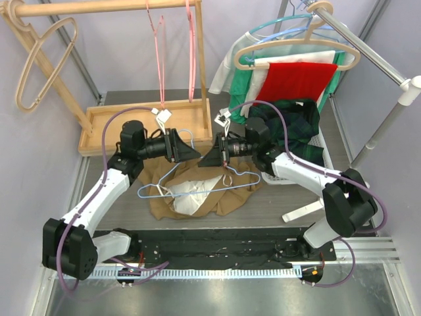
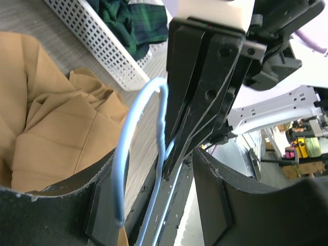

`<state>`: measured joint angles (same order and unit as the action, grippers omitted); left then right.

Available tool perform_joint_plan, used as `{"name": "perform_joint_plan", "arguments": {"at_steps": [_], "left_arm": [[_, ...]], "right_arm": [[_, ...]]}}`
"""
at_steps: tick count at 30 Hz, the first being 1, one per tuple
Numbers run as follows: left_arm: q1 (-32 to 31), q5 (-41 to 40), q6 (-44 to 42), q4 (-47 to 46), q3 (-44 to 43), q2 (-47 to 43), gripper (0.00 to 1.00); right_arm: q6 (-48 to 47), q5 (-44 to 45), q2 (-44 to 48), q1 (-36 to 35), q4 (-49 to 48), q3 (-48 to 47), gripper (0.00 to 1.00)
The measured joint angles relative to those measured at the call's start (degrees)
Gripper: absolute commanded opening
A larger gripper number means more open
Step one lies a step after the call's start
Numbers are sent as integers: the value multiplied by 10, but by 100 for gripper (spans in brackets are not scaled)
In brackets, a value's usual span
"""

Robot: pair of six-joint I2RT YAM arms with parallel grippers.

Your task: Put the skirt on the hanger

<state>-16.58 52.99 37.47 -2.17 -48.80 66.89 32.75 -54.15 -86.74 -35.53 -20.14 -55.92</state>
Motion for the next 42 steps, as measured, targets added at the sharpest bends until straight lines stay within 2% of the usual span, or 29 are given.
{"name": "perform_joint_plan", "arguments": {"at_steps": [3,6,7,8,9,11,13,14,16,17,19,22,24,27,30,31,33,36,39,42], "left_arm": [[-3,-9,23,-31,12,0,50],[-7,-15,38,-52,15,5,29],[-9,-17,43,-56,15,8,14],[-11,-19,45,-59,15,10,7],[-14,-22,48,-60,15,12,1],[-15,-26,43,-61,16,12,0],[-16,-35,37,-53,16,10,0],[-17,-41,32,-47,16,9,0],[-19,-57,17,-29,16,4,0],[-20,-67,7,-18,16,0,0],[-21,-94,-12,6,16,-7,0],[-21,-136,-40,44,16,-19,0],[-21,-161,-57,69,16,-29,0],[-21,-200,-81,106,14,-48,0],[-21,-222,-94,133,9,-62,0],[-21,-228,-96,142,6,-66,0],[-21,-242,-99,156,0,-76,0],[-21,-262,-101,167,-5,-89,0],[-21,-285,-101,167,-10,-97,0],[-21,-312,-98,164,-13,-96,0]], "right_arm": [[18,-3,-11,-3,-22,0,1],[34,-8,-18,-8,-41,0,1],[38,-9,-19,-9,-45,0,1],[42,-10,-21,-10,-50,0,1],[45,-11,-22,-11,-53,0,1],[49,-11,-25,-11,-51,0,4],[49,-8,-27,-10,-49,0,18],[48,-2,-27,-10,-41,0,30],[42,14,-27,-10,-23,0,47],[33,30,-26,-9,-9,0,52],[17,69,-19,-5,31,0,67],[-10,153,15,11,108,0,74],[-24,205,50,24,148,0,73],[-45,275,110,41,207,-2,66],[-64,312,141,42,266,-10,51],[-68,319,145,41,283,-10,43],[-75,327,146,41,318,-4,38],[-77,330,154,40,355,26,38],[-82,332,172,35,397,52,49],[-89,338,179,16,418,53,51]]}}
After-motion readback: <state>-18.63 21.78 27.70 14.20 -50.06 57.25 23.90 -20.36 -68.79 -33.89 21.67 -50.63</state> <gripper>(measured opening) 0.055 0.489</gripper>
